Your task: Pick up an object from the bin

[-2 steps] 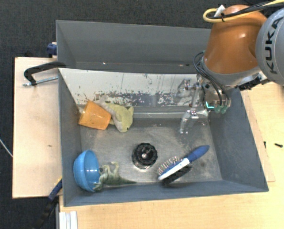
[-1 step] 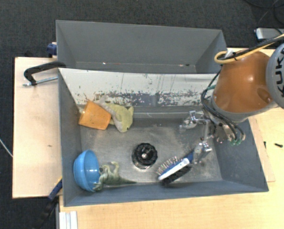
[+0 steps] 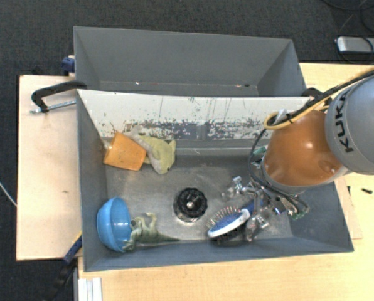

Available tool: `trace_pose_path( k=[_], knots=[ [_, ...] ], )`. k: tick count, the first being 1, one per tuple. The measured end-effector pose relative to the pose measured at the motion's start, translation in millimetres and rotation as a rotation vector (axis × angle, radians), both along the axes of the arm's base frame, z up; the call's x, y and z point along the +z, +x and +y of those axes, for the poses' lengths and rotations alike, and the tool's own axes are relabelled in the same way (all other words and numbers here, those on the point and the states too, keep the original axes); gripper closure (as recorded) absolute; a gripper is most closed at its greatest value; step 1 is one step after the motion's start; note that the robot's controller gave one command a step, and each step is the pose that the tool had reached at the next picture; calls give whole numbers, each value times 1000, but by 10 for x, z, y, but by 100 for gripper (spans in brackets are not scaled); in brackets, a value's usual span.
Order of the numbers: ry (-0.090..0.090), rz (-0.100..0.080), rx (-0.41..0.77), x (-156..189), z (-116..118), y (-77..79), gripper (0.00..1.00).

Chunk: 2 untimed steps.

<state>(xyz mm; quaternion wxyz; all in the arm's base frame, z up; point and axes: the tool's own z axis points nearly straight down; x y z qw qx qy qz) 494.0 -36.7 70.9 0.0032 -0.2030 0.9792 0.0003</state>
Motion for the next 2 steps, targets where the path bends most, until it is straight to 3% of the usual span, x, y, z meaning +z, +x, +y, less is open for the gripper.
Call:
trace_pose_path(
  k=[1,2],
  knots=[
    [-1,-4,1,17,-2,15,100],
    [-2,-7,-37,1439,-104,243,100]
  ],
)
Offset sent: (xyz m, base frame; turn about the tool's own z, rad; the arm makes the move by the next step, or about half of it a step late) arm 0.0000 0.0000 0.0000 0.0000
